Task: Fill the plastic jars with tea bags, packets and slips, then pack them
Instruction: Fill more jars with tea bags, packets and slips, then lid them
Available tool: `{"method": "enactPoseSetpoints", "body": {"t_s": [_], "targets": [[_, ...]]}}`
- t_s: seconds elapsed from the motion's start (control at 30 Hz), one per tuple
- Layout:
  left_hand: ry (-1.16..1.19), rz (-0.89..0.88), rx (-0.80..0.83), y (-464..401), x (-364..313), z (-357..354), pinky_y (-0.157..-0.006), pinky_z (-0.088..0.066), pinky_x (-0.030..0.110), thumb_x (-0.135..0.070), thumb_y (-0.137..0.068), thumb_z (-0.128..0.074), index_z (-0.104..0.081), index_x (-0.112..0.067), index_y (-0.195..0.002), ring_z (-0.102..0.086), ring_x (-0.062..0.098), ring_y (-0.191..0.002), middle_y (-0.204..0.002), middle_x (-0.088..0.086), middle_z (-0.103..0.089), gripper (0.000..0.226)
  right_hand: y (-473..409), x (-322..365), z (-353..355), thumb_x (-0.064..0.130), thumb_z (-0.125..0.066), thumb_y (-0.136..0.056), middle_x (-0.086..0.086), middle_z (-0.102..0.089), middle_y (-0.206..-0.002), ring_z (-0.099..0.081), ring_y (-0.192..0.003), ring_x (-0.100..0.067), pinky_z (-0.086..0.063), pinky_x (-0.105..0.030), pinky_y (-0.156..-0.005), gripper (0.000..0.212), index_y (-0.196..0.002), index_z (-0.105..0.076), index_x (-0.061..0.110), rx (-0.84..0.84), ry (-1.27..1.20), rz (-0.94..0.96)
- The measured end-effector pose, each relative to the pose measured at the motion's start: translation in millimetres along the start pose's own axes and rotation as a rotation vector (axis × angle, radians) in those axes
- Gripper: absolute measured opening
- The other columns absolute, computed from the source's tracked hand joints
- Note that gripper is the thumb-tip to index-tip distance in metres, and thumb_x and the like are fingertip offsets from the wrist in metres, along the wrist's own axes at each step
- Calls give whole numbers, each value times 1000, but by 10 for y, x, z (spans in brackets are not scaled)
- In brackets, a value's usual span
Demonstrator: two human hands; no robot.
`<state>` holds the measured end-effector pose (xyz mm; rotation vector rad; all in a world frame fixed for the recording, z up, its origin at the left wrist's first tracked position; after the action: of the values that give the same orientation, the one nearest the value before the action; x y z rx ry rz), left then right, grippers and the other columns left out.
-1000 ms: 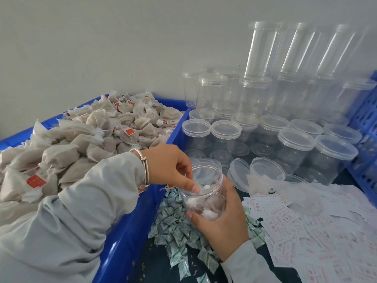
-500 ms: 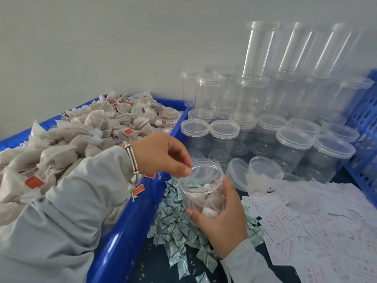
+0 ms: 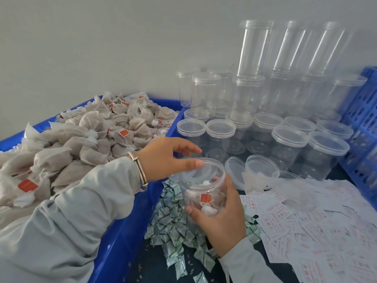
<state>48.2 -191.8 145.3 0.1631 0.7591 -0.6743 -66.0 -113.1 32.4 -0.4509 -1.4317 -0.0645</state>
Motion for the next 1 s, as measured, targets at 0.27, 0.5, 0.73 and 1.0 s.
{"method": "enactPoseSetpoints", "body": {"t_s": [0.27, 0.5, 0.73, 1.0], "targets": [[348, -3, 202, 0, -33, -468, -87, -48, 14, -70, -24, -79, -4, -32, -147, -51, -8, -116, -126, -19, -50, 148, -13, 223, 139, -9, -86, -54, -1, -55, -125, -61, -104, 2, -49, -9, -76, 96, -136, -39, 10, -74, -137, 120], [269, -87, 136, -3, -121, -502, -99, -44, 19, -63, -34, -84, -37, -39, -126, -52, -4, -117, -126, -12, -53, 105, -70, 296, 174, 25, -85, -56, 3, -61, -119, -61, -110, -9, -50, -15, -84, 92, -133, -39, 6, -37, -171, 209], [195, -26, -46, -20, -83, -358, -85, -43, 11, -64, -39, -75, -50, -53, -101, -56, -13, -101, -103, -25, -63, 68, -150, 303, 329, 56, -76, -66, 28, -52, -122, -47, -113, 9, -36, -8, -96, 74, -130, -45, 35, 222, 361, 152], [152, 36, -74, -58, -38, -394, -101, -44, 33, -67, -34, -75, -45, -32, -125, -57, 0, -109, -113, -12, -61, 102, -82, -216, 1561, 45, -71, -80, 2, -52, -131, -51, -118, -16, -37, -26, -101, 54, -129, -57, 24, 74, 1060, -345]]}}
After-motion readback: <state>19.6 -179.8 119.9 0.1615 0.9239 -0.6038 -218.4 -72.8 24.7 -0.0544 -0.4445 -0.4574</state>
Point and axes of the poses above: each hand's wrist, its own y-axis away from the middle knuckle, its own z-axis out of the back of the hand, x = y × z, the point moved 7 cm from there along -y, towards the middle knuckle
